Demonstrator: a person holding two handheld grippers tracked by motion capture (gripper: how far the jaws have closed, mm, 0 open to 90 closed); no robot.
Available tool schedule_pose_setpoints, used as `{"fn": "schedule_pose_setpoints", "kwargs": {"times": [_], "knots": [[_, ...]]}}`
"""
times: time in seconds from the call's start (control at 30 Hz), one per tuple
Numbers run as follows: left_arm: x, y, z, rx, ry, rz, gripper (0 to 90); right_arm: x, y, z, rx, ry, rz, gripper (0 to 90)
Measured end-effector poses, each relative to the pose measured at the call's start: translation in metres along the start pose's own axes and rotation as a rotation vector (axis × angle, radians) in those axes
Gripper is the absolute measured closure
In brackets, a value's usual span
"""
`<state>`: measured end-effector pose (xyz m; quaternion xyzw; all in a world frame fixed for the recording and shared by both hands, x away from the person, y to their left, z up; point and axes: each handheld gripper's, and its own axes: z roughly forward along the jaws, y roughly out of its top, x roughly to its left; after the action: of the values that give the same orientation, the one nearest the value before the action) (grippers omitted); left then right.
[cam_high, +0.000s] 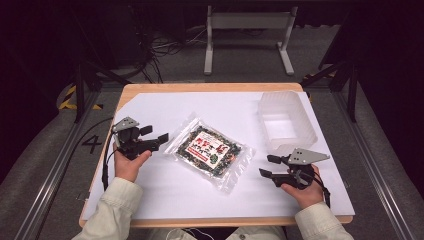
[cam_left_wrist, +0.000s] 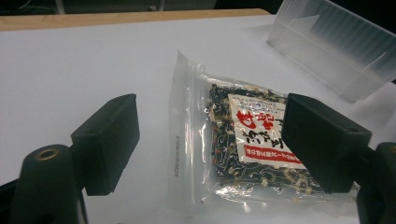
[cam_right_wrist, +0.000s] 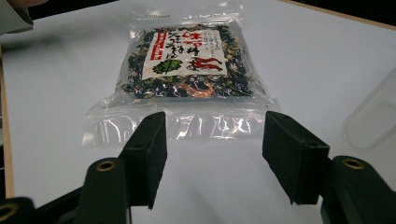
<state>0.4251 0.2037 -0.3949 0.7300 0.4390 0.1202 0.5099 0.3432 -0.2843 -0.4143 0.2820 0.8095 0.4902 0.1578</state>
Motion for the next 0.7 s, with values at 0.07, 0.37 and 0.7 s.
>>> {"fn": "schedule_pose_setpoints", "kwargs": {"times": [0.07,0.37,0.7], "knots": [[0.002,-0.001,0.006,0.019,0.006,0.000,20.4,0.000,-0.001,-0.002,-0.003,-0.006,0.000,40.2],[0.013,-0.007,0.024,0.063,0.006,-0.018,22.2,0.000,-0.006,-0.008,0.002,-0.022,0.011,39.9],[0.019,-0.018,0.035,0.110,-0.030,-0.080,27.6,0.001,-0.006,-0.008,0.010,-0.015,0.011,39.9]]}}
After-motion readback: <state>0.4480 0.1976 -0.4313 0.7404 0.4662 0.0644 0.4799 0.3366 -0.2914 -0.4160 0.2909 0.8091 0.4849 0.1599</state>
